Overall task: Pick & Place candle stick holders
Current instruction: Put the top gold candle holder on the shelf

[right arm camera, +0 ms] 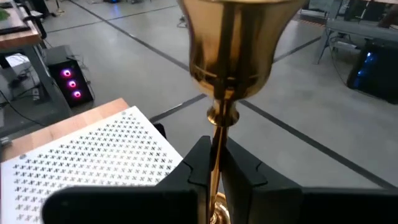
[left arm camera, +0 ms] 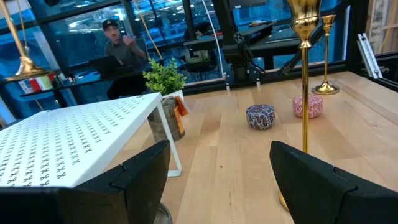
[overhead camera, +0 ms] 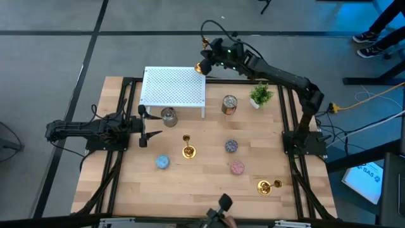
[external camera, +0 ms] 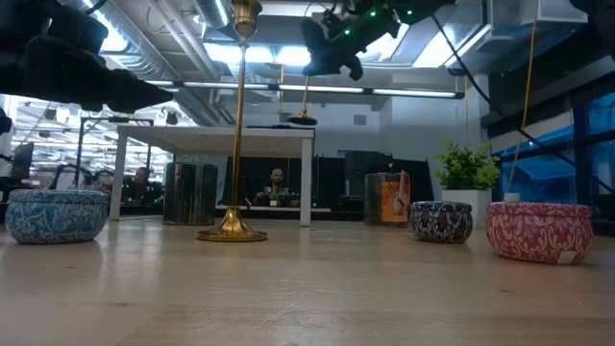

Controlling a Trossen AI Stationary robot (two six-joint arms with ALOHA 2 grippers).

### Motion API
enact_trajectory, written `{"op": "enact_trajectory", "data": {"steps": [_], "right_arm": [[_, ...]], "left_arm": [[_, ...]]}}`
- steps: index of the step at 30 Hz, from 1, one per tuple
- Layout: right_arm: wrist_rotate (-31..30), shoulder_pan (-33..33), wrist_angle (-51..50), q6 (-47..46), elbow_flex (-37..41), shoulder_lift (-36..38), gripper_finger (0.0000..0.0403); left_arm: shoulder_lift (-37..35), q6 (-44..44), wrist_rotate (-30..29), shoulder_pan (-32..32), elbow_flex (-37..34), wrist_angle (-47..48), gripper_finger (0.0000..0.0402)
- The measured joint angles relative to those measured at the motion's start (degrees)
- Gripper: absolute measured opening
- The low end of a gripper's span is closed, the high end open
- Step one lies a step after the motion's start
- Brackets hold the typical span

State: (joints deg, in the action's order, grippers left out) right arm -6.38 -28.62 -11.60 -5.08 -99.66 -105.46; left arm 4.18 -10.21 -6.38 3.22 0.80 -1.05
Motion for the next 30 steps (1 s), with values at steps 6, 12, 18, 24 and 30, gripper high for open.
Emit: {"op": "enact_trajectory", "data": {"steps": [6,12,18,24,30], "right_arm": [[1.1,0.0,0.1,0.0,-1.4,-2.1,0.0023],[1.1,0.0,0.2,-0.7,-1.5,-4.1,0.0023],[1.1,0.0,0.6,-0.7,-1.5,-6.4,0.0023],[1.1,0.0,1.5,-0.9,-1.5,-6.7,0.0023],[1.1,0.1,1.7,-0.9,-1.5,-7.0,0.0023]], "left_arm": [[0.0,0.0,0.0,0.0,0.0,0.0,0.0274],[0.0,0.0,0.0,0.0,0.0,0.0,0.0274],[0.0,0.0,0.0,0.0,0.0,0.0,0.0274],[0.0,0.0,0.0,0.0,0.0,0.0,0.0274],[0.0,0.0,0.0,0.0,0.0,0.0,0.0274]]}}
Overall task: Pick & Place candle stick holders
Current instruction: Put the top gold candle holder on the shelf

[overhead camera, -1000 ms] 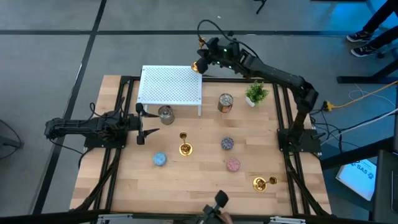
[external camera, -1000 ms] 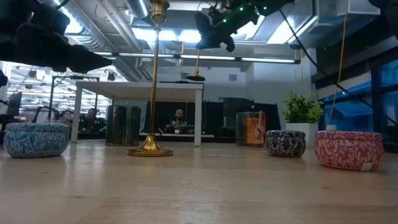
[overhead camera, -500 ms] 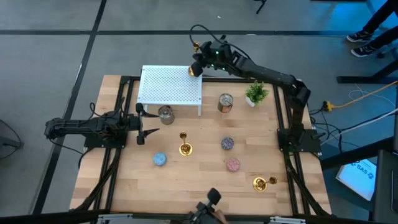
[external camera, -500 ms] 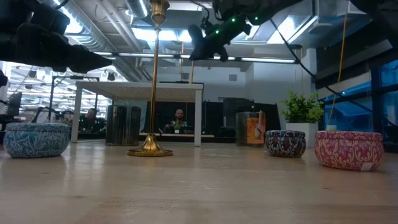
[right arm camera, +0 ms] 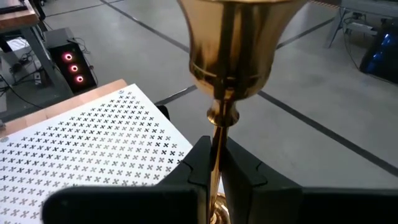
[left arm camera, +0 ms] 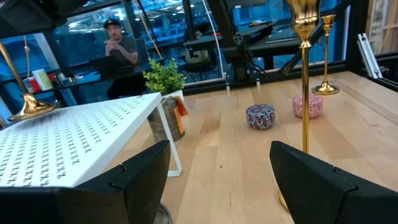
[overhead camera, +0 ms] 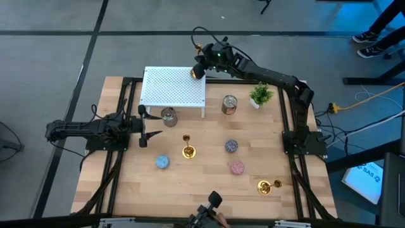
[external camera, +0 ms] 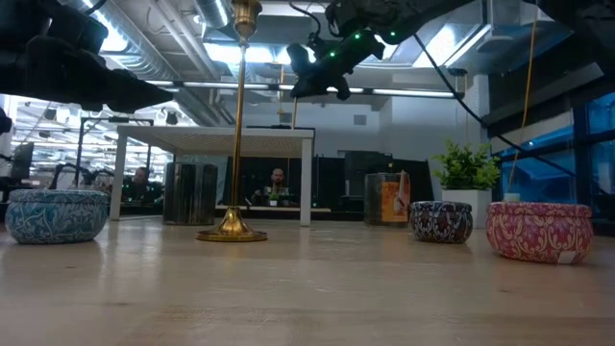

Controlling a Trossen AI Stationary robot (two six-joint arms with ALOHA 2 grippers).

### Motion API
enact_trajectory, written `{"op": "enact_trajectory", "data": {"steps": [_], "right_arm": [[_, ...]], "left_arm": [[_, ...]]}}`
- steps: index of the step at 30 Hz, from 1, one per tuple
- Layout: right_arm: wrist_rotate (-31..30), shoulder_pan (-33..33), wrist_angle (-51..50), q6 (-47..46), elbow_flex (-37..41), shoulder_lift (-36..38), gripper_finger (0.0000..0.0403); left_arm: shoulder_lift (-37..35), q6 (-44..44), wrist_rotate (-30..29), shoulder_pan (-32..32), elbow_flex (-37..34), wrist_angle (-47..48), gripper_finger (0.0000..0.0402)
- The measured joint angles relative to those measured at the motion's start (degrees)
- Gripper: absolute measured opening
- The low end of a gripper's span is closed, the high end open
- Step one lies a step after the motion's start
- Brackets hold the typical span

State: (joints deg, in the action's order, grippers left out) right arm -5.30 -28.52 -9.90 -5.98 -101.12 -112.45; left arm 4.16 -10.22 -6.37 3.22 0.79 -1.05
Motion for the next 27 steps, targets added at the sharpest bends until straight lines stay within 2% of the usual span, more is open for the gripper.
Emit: {"op": "enact_trajectory", "data": {"steps": [20,27], "right_arm": [[0.2,0.4,0.0,2.1,0.0,-0.8,0.0024],[0.1,0.4,0.0,4.0,0.0,-0.8,0.005]], "left_arm": [[0.0,0.0,0.0,0.0,0.0,0.0,0.0274],[0.0,0.0,0.0,0.0,0.0,0.0,0.0274]]}}
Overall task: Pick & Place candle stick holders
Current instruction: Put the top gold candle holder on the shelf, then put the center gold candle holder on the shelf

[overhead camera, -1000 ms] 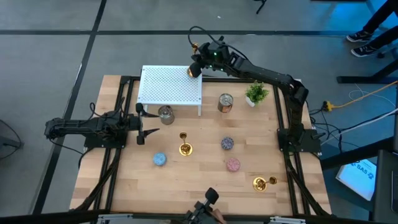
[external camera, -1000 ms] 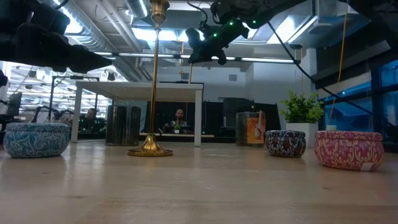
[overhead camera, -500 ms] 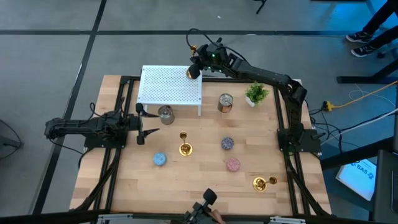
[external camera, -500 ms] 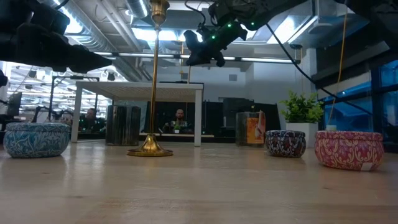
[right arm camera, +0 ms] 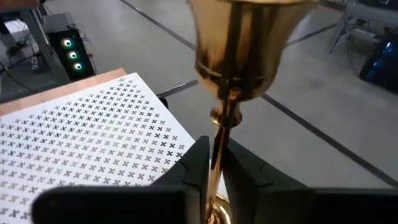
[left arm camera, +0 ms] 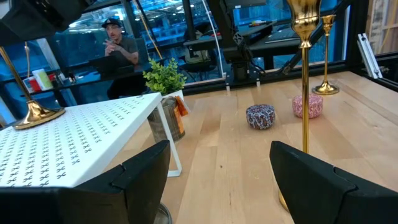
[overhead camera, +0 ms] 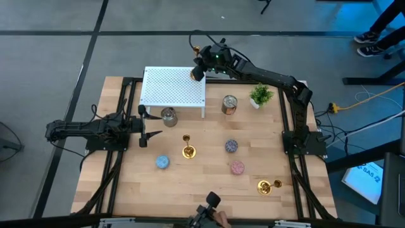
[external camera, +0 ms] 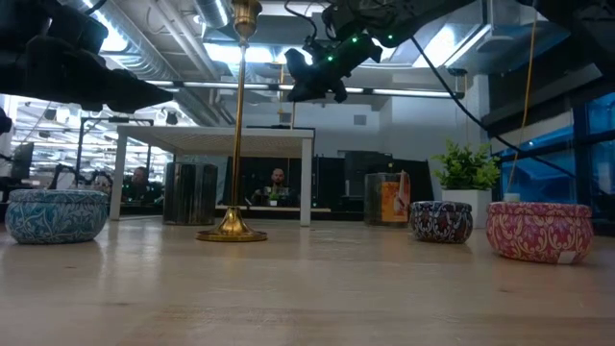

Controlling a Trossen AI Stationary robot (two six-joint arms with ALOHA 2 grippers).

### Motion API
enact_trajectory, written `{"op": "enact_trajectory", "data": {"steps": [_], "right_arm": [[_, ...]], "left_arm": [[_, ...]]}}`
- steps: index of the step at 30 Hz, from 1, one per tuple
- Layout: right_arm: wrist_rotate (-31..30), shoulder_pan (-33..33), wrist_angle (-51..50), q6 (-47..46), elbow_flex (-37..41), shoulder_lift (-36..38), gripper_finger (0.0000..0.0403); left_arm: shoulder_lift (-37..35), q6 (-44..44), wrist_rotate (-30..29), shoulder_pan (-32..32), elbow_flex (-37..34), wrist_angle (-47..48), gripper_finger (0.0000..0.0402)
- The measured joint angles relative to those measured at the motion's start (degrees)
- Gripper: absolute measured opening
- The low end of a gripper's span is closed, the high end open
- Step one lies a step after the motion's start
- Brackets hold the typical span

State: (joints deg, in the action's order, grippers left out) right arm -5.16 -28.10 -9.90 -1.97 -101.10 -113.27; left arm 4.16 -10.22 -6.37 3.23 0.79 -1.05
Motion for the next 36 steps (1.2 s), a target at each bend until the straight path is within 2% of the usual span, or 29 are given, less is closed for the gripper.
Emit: {"op": "enact_trajectory", "data": {"steps": [6,15,19,24,33,36], "right_arm": [[2.7,0.0,0.3,1.3,0.0,0.0,0.0095],[2.6,-0.4,-2.5,-0.8,0.0,0.2,0.0202],[2.4,-0.6,-5.3,-1.1,0.0,1.9,0.0235],[2.8,-0.1,-12.1,-0.4,0.0,4.8,0.0253],[2.9,2.6,-26.1,2.7,0.3,7.7,0.0254],[2.8,3.2,-27.5,2.7,1.8,9.3,0.0254]], "left_arm": [[0.0,0.0,0.0,0.0,0.0,0.0,0.0274],[0.0,0.0,0.0,0.0,0.0,0.0,0.0274],[0.0,0.0,0.0,0.0,0.0,0.0,0.0274],[0.0,0.0,0.0,0.0,0.0,0.0,0.0274],[0.0,0.0,0.0,0.0,0.0,0.0,0.0274],[0.0,0.0,0.0,0.0,0.0,0.0,0.0274]]}}
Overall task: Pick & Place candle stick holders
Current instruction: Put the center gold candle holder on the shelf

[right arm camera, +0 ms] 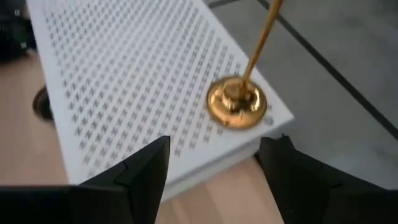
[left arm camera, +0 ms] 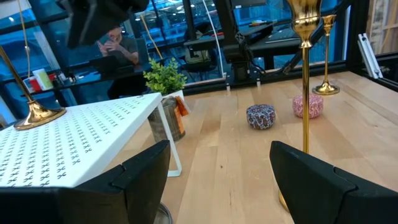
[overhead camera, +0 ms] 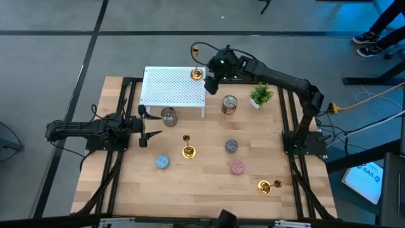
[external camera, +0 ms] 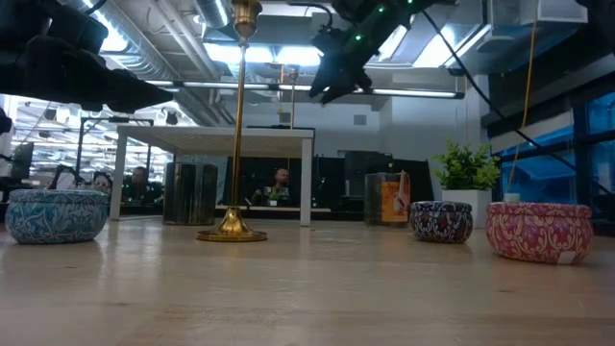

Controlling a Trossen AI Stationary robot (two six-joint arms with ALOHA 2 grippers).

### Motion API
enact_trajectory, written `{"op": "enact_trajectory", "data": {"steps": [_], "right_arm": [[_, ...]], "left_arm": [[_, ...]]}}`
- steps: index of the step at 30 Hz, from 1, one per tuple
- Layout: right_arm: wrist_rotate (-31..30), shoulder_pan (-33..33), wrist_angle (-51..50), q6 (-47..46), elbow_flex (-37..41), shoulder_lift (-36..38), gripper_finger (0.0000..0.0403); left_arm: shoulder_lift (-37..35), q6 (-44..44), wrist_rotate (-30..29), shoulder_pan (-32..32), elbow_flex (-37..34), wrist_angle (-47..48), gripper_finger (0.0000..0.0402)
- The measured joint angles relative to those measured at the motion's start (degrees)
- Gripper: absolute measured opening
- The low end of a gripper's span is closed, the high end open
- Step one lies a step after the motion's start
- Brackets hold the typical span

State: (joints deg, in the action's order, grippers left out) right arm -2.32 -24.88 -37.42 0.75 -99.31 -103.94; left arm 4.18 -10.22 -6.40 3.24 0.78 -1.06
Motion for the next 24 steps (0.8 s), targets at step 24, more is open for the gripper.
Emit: {"op": "enact_trajectory", "data": {"steps": [24], "right_arm": [[-2.9,13.5,21.2,-5.5,37.2,23.4,0.0252]], "left_arm": [[0.0,0.0,0.0,0.0,0.0,0.0,0.0274]]}}
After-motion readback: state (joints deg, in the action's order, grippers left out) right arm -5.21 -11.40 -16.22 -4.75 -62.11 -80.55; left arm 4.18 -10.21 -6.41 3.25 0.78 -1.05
